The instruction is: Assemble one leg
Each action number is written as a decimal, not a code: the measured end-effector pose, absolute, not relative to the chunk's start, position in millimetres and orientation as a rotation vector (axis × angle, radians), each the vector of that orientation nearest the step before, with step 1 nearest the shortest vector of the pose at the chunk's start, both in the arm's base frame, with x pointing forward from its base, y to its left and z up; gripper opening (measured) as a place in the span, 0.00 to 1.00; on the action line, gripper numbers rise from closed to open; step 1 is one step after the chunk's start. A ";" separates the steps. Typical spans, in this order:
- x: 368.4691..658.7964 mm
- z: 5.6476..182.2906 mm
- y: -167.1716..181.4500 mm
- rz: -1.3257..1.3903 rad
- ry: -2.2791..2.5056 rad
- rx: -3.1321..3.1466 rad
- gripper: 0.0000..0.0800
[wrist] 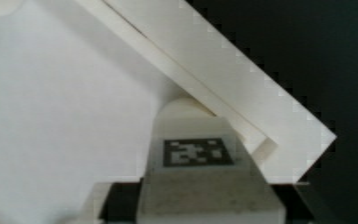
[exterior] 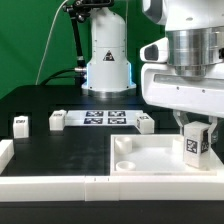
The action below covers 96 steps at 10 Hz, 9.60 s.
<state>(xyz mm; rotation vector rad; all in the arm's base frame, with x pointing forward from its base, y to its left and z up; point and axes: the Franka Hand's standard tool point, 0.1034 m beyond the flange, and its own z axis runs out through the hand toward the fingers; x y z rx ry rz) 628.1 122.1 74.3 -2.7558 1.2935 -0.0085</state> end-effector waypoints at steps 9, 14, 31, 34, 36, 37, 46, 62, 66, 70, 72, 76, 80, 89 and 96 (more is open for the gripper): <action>629.4 72.9 132.8 -0.050 0.035 -3.081 0.81; 630.3 72.1 128.6 -0.054 -0.614 -3.034 0.81; 624.6 68.3 124.1 0.008 1.119 -2.837 0.37; 625.2 68.0 123.8 0.015 1.408 -2.711 0.37; 625.2 68.0 124.0 0.014 1.384 -2.723 0.37; 625.4 68.1 124.1 0.011 1.333 -2.747 0.58; 628.0 68.5 125.5 -0.035 0.058 -3.096 0.81; 627.7 67.0 119.3 -0.019 0.431 -3.045 0.36; 627.1 66.6 117.5 -0.046 1.120 -2.842 0.36; 627.2 66.3 116.1 -0.007 1.537 -2.618 0.36; 627.0 66.2 116.8 0.005 1.666 -2.534 0.36; 628.0 67.2 116.7 0.038 1.489 -2.655 0.76; 628.3 69.3 120.8 0.013 0.937 -2.909 0.81; 630.3 70.1 118.2 -0.030 -0.469 -3.073 0.78; 629.0 69.1 118.0 -0.028 -0.125 -3.084 0.36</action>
Offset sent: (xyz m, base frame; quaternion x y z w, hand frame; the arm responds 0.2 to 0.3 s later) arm -0.0011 0.0013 0.0025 -0.0141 0.0098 -0.3350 0.9421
